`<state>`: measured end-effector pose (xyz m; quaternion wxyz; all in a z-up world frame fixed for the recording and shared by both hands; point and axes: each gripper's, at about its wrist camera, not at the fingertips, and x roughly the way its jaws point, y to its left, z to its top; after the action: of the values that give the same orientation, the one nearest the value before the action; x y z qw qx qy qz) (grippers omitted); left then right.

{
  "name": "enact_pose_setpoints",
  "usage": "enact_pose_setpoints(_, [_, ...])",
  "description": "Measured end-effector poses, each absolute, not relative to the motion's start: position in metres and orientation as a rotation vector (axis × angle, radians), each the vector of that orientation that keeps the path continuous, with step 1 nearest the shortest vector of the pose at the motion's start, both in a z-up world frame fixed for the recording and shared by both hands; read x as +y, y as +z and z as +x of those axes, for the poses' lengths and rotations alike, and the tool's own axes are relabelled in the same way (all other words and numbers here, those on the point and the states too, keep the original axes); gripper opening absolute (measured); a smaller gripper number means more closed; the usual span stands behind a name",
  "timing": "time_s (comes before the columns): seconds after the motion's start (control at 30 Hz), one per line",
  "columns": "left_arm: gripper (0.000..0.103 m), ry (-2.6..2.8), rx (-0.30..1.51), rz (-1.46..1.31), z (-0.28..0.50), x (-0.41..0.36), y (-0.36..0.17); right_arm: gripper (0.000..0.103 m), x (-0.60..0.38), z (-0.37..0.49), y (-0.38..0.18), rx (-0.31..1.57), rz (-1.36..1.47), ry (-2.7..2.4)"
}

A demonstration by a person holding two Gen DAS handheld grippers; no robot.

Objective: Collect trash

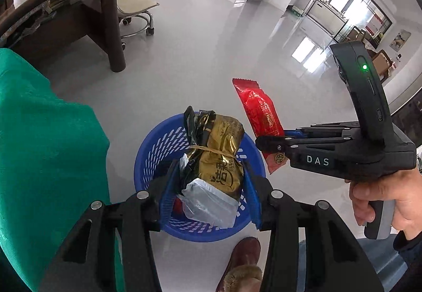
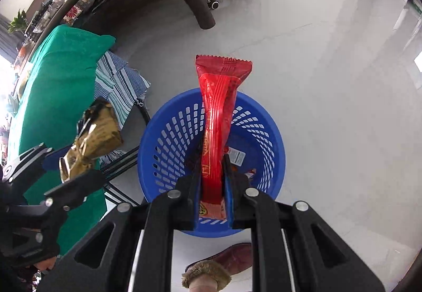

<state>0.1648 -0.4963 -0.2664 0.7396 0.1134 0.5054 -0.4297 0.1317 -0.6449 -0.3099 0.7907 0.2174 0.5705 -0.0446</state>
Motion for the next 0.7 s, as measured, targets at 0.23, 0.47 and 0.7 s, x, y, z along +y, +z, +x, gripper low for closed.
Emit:
enact_pose_setpoints(0.23, [0.079,-0.919,1.102,0.250,0.164,-0.509,-0.273,0.047,-0.658,0.129,-0.322,1.213,0.493,-0.118])
enact_pose_setpoints(0.47, [0.098,-0.882,0.992,0.232,0.164,-0.496,-0.241,0.078,-0.661,0.116,-0.275,1.062,0.457,-0.155])
enact_pose_setpoints(0.7, [0.098,-0.818,0.758,0.195,0.141,-0.443,-0.183,0.098,-0.637,0.099,-0.214,0.845,0.355,-0.189])
